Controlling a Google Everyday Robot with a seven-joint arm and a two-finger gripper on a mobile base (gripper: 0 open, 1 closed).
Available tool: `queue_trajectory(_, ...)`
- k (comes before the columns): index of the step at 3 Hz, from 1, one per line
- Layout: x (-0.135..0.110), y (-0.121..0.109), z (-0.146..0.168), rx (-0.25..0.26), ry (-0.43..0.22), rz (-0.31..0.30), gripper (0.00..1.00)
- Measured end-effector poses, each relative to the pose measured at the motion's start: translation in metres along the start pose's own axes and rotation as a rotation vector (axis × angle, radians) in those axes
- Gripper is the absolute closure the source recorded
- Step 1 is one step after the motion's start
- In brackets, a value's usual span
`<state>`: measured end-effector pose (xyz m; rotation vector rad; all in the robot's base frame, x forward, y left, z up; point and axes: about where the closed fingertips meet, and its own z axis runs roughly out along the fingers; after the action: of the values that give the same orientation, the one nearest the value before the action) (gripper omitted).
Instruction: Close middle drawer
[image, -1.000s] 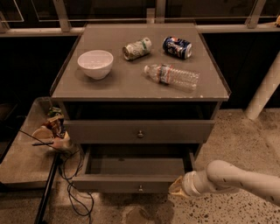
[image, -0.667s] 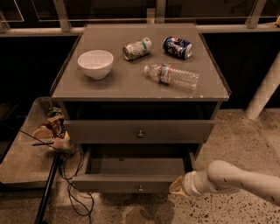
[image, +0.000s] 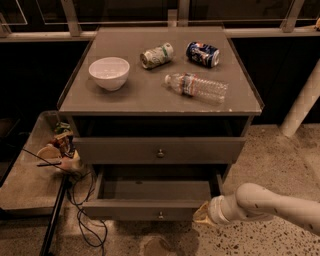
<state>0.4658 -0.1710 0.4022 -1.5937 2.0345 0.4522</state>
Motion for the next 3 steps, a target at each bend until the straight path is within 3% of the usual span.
queue_trajectory(1, -0.006, -0.013, 0.006, 0.025, 0.007, -0.013, 0.16)
queue_trajectory(2, -0.011, -0.025, 0.008, 0.035, 0.006, -0.02, 0.0)
queue_trajectory(3, -0.01, -0.022, 0.008, 0.036, 0.006, -0.02, 0.18)
